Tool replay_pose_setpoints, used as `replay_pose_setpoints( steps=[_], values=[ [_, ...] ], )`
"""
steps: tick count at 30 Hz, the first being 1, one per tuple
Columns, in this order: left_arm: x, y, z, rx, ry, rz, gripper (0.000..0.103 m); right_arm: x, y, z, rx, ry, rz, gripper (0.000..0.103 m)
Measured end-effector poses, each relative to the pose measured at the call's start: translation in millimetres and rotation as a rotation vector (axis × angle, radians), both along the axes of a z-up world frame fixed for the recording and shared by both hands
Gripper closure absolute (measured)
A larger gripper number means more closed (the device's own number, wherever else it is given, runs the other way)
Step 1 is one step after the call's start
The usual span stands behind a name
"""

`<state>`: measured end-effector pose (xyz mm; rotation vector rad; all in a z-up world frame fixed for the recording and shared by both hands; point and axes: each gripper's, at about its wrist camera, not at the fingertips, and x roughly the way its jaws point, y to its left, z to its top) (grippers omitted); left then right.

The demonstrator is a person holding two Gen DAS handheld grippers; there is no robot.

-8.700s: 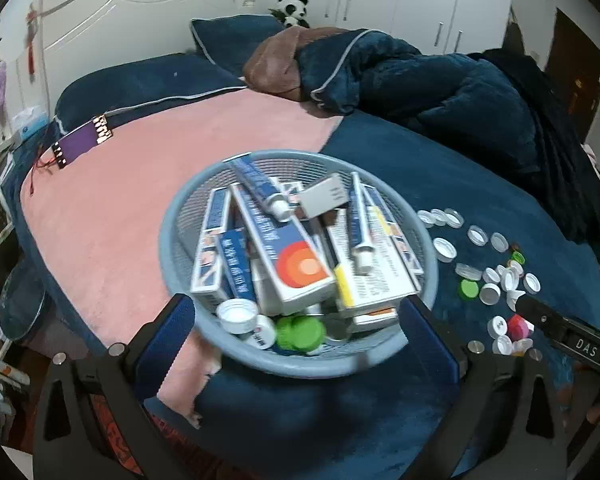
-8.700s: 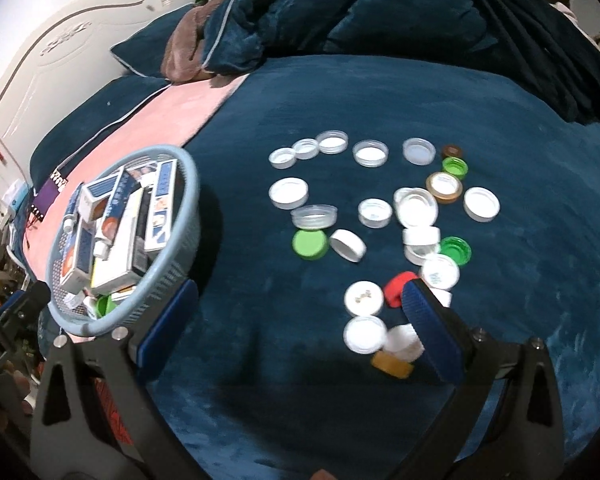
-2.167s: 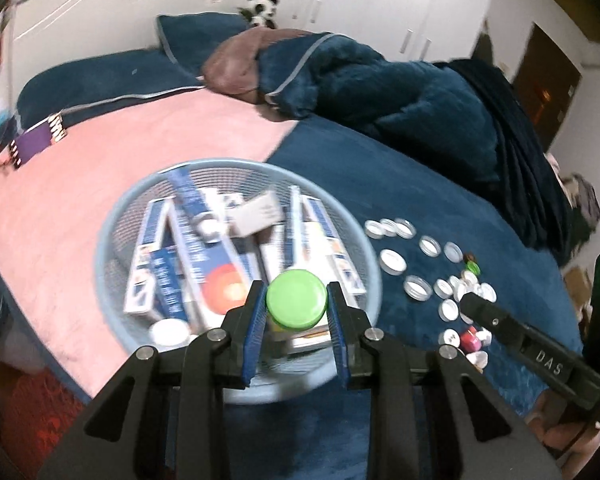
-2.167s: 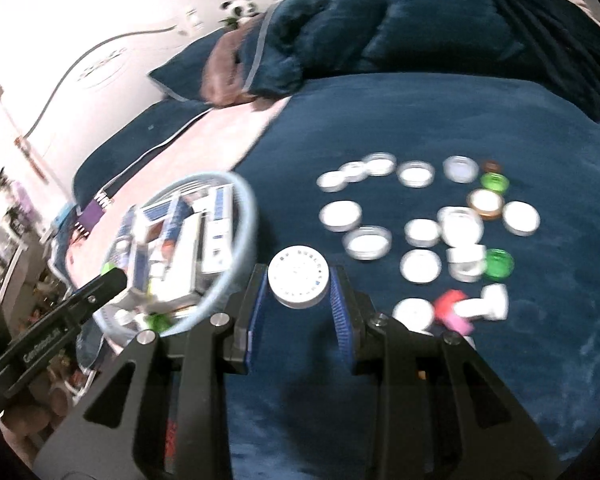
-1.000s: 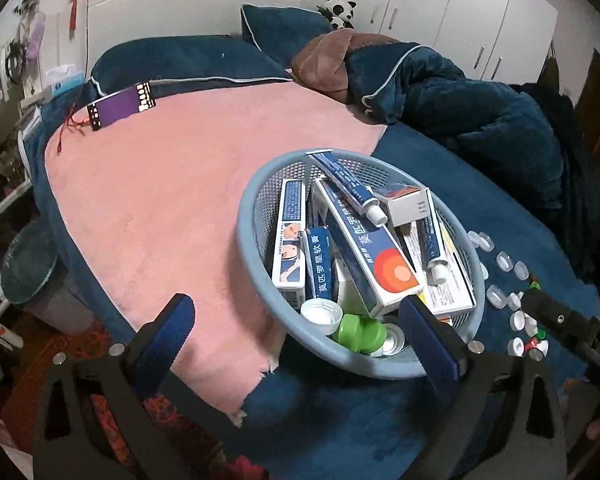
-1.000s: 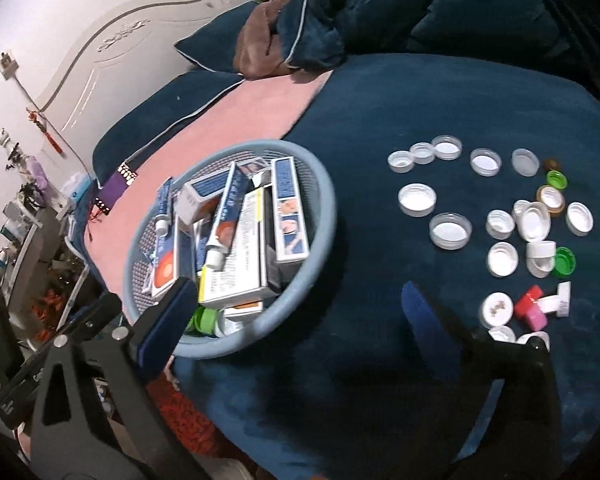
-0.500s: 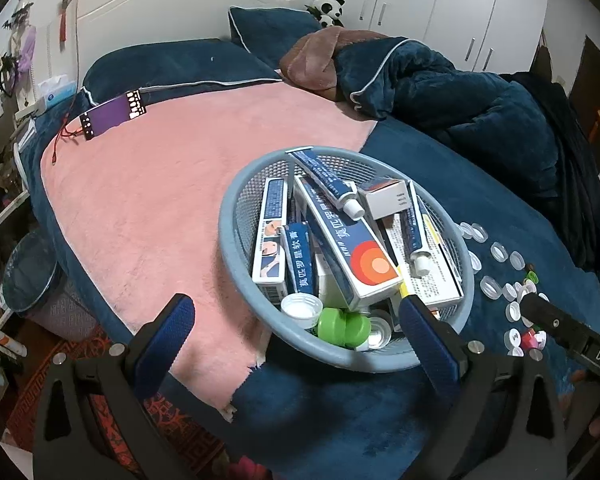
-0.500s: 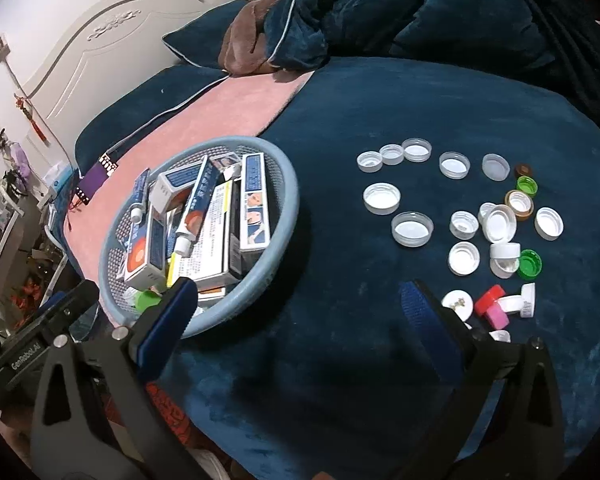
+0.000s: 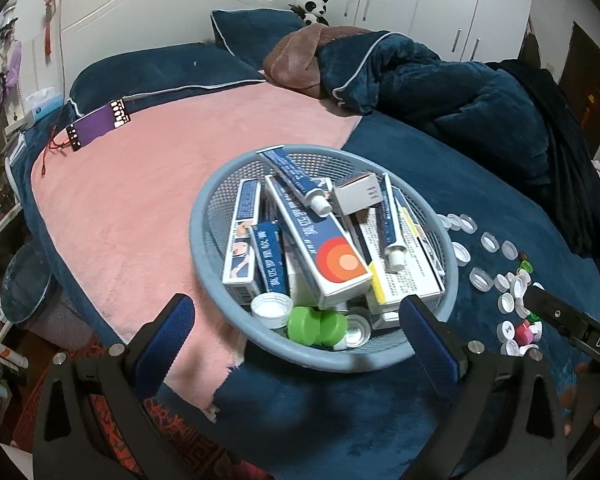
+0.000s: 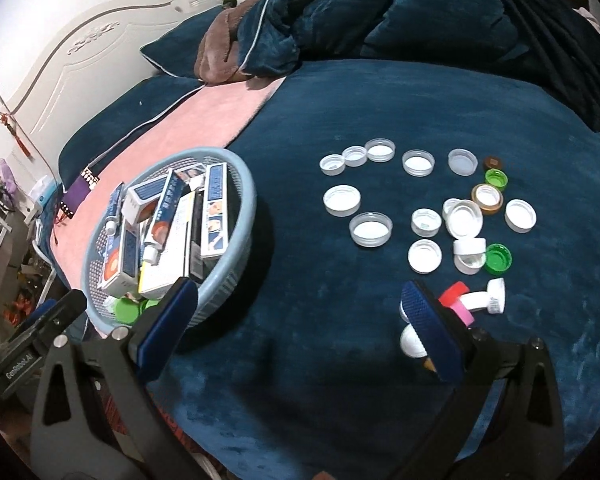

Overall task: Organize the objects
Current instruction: 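Move both open tools back toward the scattered caps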

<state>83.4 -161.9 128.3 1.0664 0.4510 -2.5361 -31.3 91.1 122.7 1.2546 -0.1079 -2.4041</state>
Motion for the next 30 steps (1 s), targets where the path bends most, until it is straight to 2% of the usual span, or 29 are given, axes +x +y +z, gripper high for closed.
replay_pose_setpoints(
  steps=[13, 30],
  values=[
    [-20.1, 38.1, 3.0, -0.013, -0.001, -0.077, 0.001, -4.8, 42.4, -3.0, -0.005, -0.010, -0.077, 0.000],
    [-55.5, 112.4, -0.5, -0.034, -0.023, -0.246, 0.001, -11.3, 134.8, -15.0, -0.028, -0.051, -0.264, 0.000]
  ],
)
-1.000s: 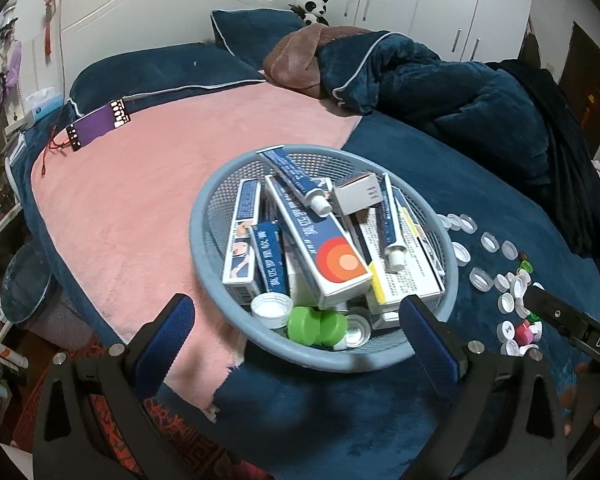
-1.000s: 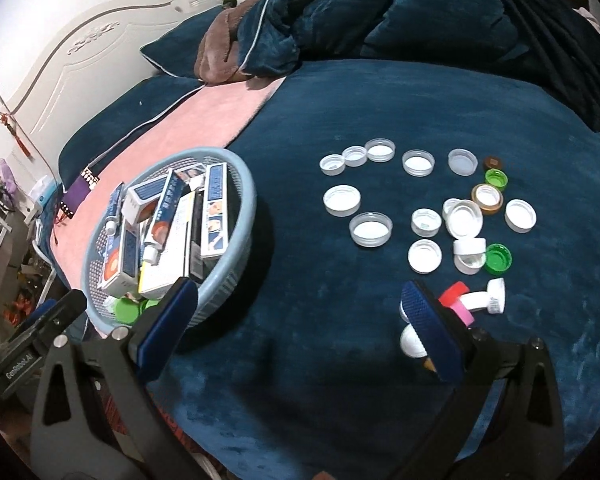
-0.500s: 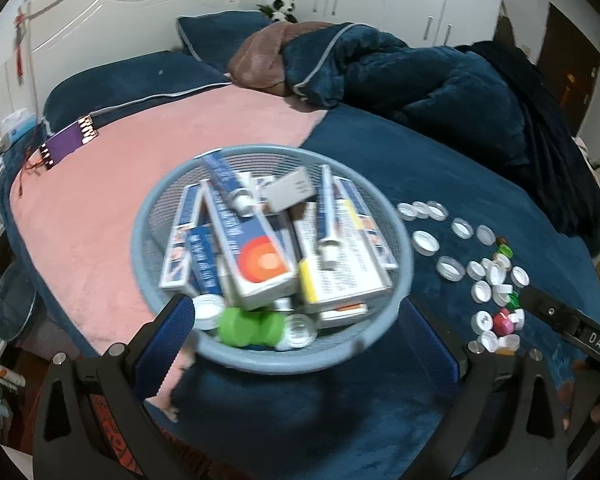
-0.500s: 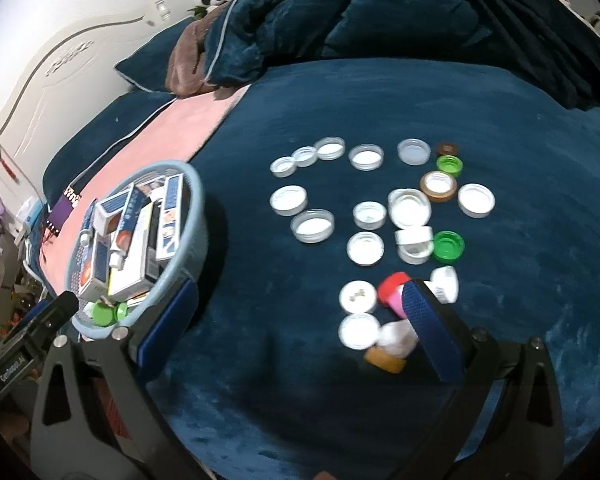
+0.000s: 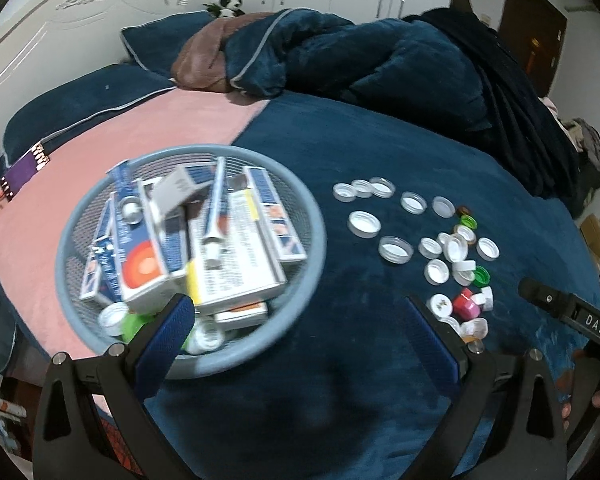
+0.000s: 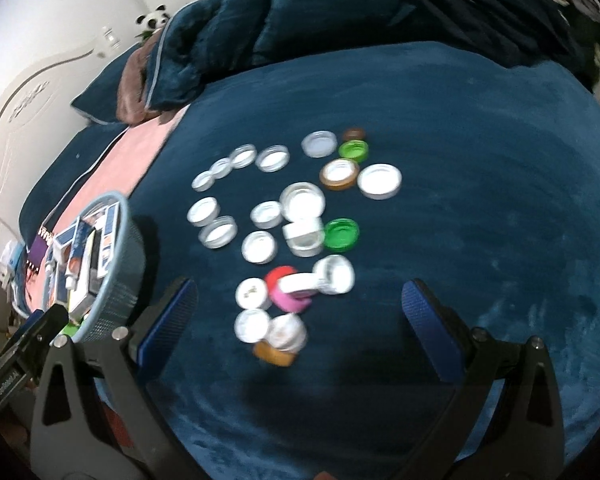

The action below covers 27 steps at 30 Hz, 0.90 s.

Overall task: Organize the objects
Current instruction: 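Move both open tools back toward the scattered caps, then grasp a white cap with the right tool while the left tool approaches another white cap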

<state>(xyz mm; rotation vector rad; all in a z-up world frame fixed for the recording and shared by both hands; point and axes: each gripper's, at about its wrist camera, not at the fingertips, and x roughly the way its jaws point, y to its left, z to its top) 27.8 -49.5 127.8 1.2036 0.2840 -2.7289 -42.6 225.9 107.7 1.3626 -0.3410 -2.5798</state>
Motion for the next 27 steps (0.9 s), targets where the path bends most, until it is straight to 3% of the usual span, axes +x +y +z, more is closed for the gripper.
replay_pose_setpoints(
  steps=[16, 27],
  values=[
    [-28.8, 43.4, -20.8, 0.004, -0.058, -0.091, 0.001, -7.1, 54.3, -30.3, 0.024, -0.070, -0.114, 0.000],
    [-45.1, 53.9, -46.6, 0.026, -0.114, -0.114, 0.001, -14.7, 37.9, -45.1, -0.118, -0.061, -0.019, 0.004]
  ],
)
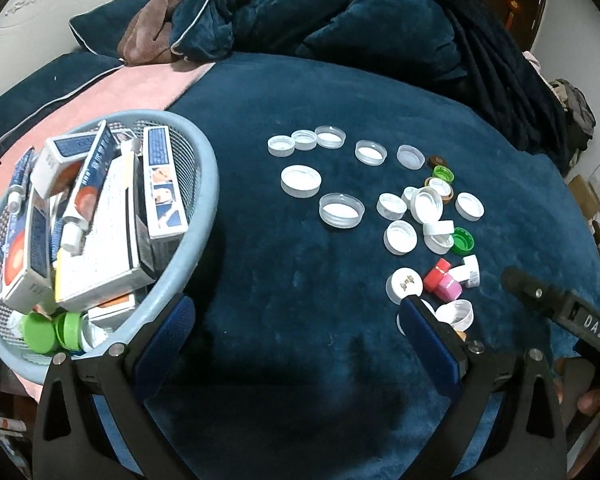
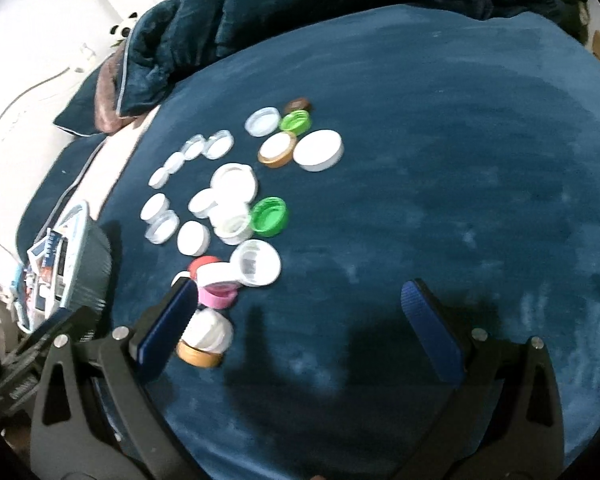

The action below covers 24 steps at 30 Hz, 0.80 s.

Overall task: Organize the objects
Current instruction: 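Grasp a white cap with the right tool while the left tool approaches another white cap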

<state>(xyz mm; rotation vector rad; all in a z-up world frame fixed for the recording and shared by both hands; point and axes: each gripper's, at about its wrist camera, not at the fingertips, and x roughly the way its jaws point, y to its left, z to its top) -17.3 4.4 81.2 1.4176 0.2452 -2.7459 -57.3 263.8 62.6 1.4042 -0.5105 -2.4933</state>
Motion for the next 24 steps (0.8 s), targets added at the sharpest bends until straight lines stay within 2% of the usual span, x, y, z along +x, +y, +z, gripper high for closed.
replay_pose_setpoints(
  steps=[4, 12, 13, 17, 21, 24],
  values=[
    [-3.2, -1.5, -6.1, 0.008, -0.013, 0.002, 0.001, -7.8, -5.3, -8.1, -0.068, -0.031, 0.009, 0.031],
    [-10.7, 0.9, -12.7, 0.019, -0.017, -0.020, 0.001, -18.1, -13.9, -20.7, -0.104, -0.054, -0.008, 0.033],
    [-12.3, 1.4, -13.7, 0.024, -0.017, -0.021, 0.001, -18.6, -14.9, -21.4, -0.103, -0.050, -0.005, 0.036],
    [-15.6, 5.9, -15.6, 0.022, -0.012, -0.022, 0.001, -18.9, -16.5, -19.9, -0.102, -0.031, 0.023, 0.071],
    [-18.9, 11.5, -18.3, 0.041, -0.017, -0.038, 0.001, -15.0, -14.7, -8.5, -0.035, 0.014, 0.026, 0.079],
    [-21.6, 16.1, -21.2, 0.043, -0.023, -0.045, 0.001, -15.2, -9.3, -5.6, 0.012, 0.025, 0.002, 0.079]
  ],
)
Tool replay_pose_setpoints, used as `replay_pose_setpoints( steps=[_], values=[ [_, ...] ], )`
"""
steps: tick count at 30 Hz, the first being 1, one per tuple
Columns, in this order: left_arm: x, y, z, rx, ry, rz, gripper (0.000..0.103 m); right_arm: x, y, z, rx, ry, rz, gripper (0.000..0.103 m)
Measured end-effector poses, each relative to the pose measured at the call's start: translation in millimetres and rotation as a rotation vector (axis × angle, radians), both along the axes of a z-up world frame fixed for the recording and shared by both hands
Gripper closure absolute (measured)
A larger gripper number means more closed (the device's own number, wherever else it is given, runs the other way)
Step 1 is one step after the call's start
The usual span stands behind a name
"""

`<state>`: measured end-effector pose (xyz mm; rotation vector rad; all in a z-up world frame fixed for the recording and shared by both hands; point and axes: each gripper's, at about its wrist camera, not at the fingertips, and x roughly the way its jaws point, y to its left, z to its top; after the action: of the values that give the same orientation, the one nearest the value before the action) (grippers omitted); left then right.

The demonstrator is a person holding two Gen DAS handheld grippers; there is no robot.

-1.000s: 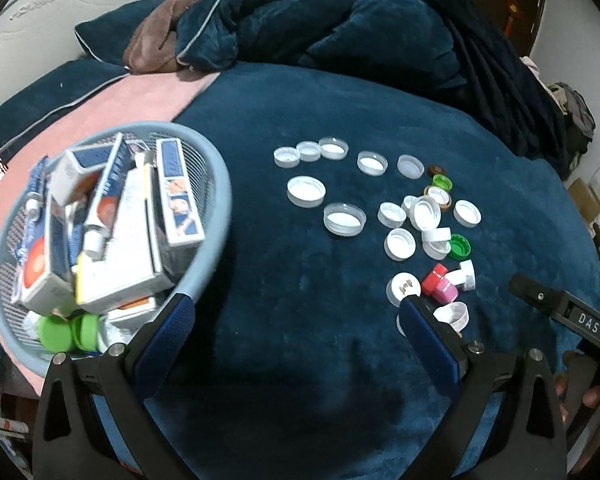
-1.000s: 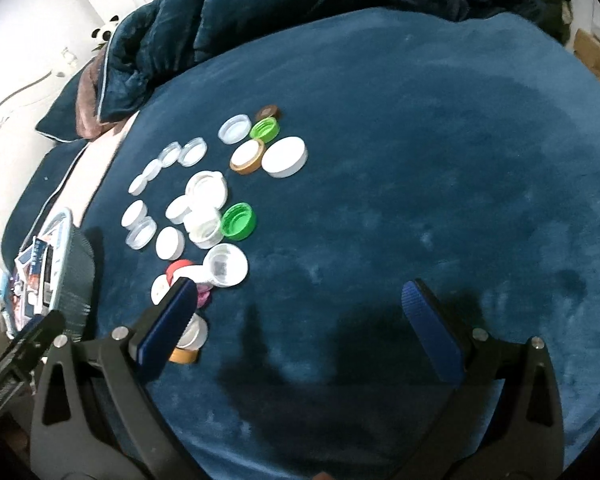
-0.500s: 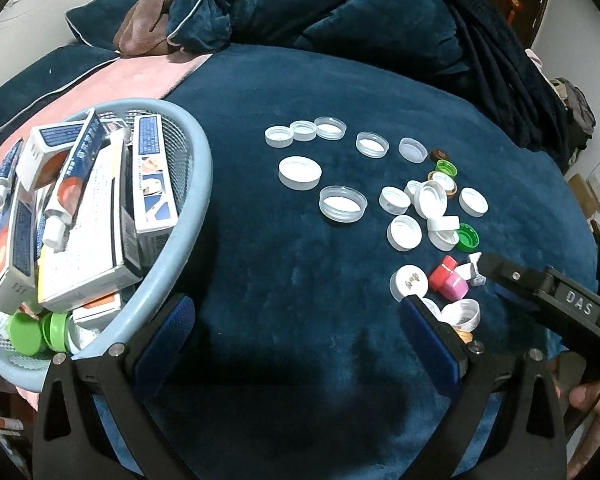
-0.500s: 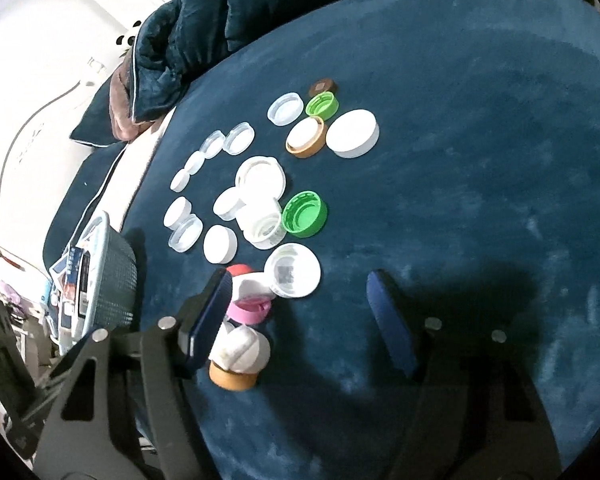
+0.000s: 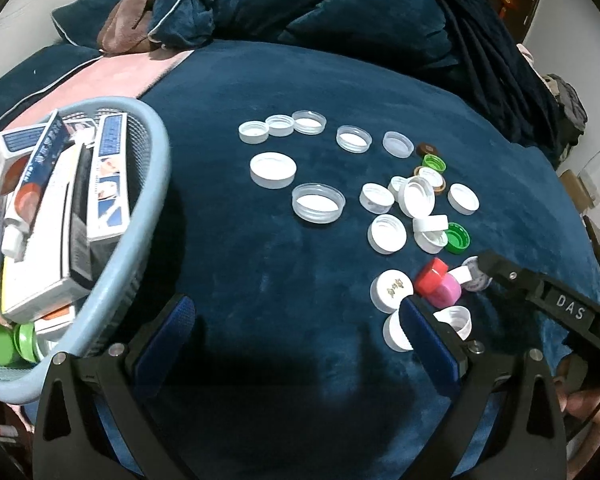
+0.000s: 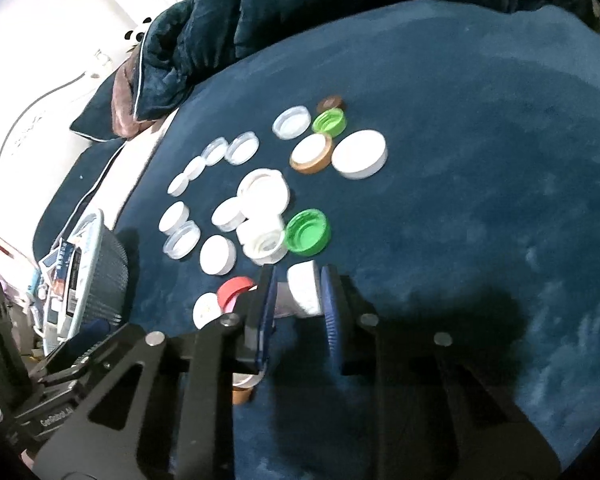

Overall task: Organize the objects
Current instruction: 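Grasp a white cap with the right tool while the left tool approaches another white cap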

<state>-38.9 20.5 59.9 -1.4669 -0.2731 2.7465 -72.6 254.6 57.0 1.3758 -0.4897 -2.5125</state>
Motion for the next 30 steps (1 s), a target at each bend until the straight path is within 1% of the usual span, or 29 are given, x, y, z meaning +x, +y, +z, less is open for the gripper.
replay_pose_setpoints(
  steps=[2, 4, 6, 9, 10, 11, 12, 13, 16, 19, 20, 21, 23, 27, 28, 30],
  values=[
    [-1.9, 2.5, -1.9, 0.003, -0.005, -0.003, 0.001, -1.2, 6.6, -0.6, 0.097, -0.014, -0.042, 0.079],
    [-2.5, 4.6, -3.5, 0.006, -0.008, -0.006, 0.001, -0.2, 15.7, -0.4, 0.153, -0.015, -0.103, 0.077],
    [-3.4, 6.1, -4.9, 0.009, -0.010, -0.006, 0.001, 1.9, 23.7, 2.7, 0.166, -0.002, -0.135, 0.077],
    [-4.1, 7.3, -6.2, 0.018, -0.011, -0.006, 0.001, 4.7, 26.0, 9.3, 0.092, 0.031, -0.108, 0.076],
    [-4.6, 7.9, -6.6, 0.018, -0.011, -0.007, 0.001, 5.1, 21.0, 11.2, 0.077, 0.037, -0.072, 0.073],
    [-4.8, 8.4, -7.1, 0.019, -0.011, -0.007, 0.001, 5.3, 16.1, 11.5, 0.080, 0.039, -0.043, 0.064],
    [-5.2, 8.7, -7.5, 0.021, -0.011, -0.008, 0.001, 5.4, 10.6, 10.9, 0.093, 0.041, -0.019, 0.060],
    [-5.5, 9.0, -7.9, 0.022, -0.012, -0.008, 0.001, 5.9, 2.8, 8.9, 0.126, 0.040, 0.003, 0.058],
    [-6.5, 8.4, -9.1, 0.029, -0.012, -0.003, 0.001, 6.1, -9.7, 1.4, 0.190, 0.019, 0.041, 0.058],
    [-8.0, 6.0, -11.9, 0.049, -0.019, 0.010, 0.001, 3.6, -12.4, -9.9, 0.208, -0.013, 0.056, 0.058],
    [-9.0, 5.1, -13.1, 0.059, -0.021, 0.015, 0.001, 3.6, -11.0, -12.8, 0.210, -0.017, 0.048, 0.060],
    [-10.4, 4.2, -14.5, 0.074, -0.024, 0.022, 0.001, 4.8, -8.6, -12.6, 0.204, -0.012, 0.040, 0.060],
    [-12.9, 3.2, -16.1, 0.095, -0.026, 0.027, 0.001, 5.5, -4.0, -8.8, 0.201, 0.011, 0.010, 0.066],
    [-22.5, 3.9, -17.9, 0.109, -0.010, 0.035, 0.001, 5.8, 2.5, -4.7, 0.259, 0.032, -0.041, 0.066],
    [-25.1, 3.9, -18.3, 0.114, -0.006, 0.038, 0.001, 4.0, 3.8, -8.0, 0.265, 0.017, -0.041, 0.066],
    [-31.9, 3.9, -19.0, 0.123, 0.004, 0.042, 0.001, 1.6, 6.5, -16.4, 0.241, -0.016, -0.040, 0.066]
  ],
)
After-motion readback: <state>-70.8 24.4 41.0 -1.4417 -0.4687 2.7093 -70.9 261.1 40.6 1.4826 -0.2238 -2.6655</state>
